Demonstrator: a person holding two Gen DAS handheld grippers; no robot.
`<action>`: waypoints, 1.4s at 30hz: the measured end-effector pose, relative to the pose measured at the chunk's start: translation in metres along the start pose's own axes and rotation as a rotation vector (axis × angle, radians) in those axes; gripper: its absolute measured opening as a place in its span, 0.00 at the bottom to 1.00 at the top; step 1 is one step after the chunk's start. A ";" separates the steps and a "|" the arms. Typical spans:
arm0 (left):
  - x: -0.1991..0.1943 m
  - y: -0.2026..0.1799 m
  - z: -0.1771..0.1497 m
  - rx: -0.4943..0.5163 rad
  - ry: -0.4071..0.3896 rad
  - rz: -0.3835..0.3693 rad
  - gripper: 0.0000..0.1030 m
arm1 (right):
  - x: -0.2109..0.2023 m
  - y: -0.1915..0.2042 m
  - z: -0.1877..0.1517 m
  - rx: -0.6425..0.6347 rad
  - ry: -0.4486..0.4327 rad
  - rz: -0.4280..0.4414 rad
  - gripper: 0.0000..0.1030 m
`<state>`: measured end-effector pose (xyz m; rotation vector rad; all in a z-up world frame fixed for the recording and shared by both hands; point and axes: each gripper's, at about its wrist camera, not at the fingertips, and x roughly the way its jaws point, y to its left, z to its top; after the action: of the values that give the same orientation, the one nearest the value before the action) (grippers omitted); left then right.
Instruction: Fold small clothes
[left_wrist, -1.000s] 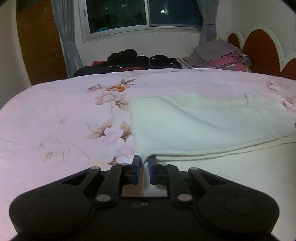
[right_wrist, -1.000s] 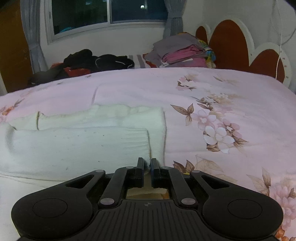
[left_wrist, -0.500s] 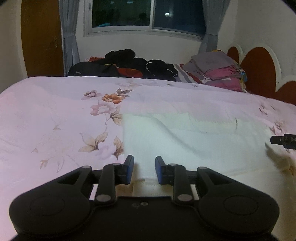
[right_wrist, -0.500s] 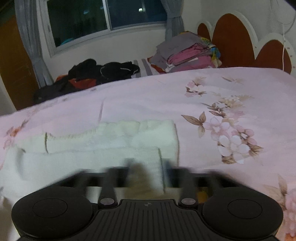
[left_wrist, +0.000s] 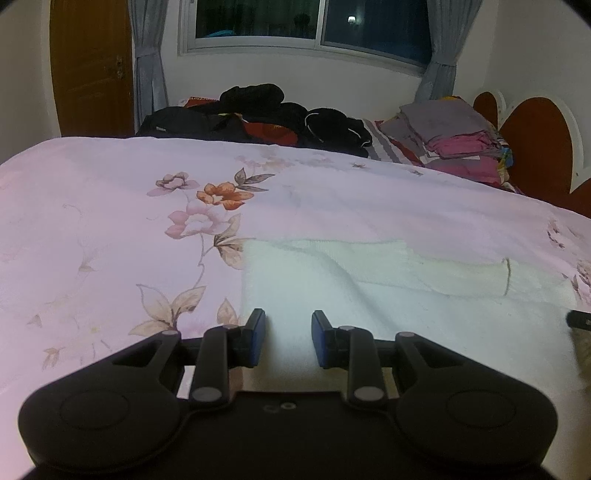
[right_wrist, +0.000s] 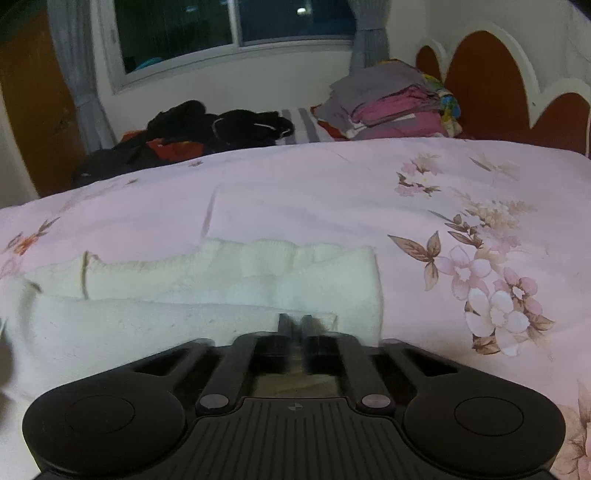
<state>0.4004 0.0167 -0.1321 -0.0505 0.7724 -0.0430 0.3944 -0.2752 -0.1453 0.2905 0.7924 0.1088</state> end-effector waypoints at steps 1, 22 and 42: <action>0.003 0.000 0.000 0.000 0.003 0.000 0.26 | -0.003 0.000 -0.001 -0.015 -0.008 -0.001 0.03; 0.004 -0.003 -0.003 0.045 0.003 0.009 0.33 | 0.013 -0.007 0.004 0.014 0.002 0.006 0.44; 0.005 -0.002 0.000 0.041 -0.001 0.018 0.48 | -0.010 -0.007 -0.002 -0.025 -0.063 -0.106 0.40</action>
<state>0.4040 0.0149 -0.1350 -0.0048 0.7704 -0.0416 0.3858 -0.2836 -0.1415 0.2267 0.7418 0.0102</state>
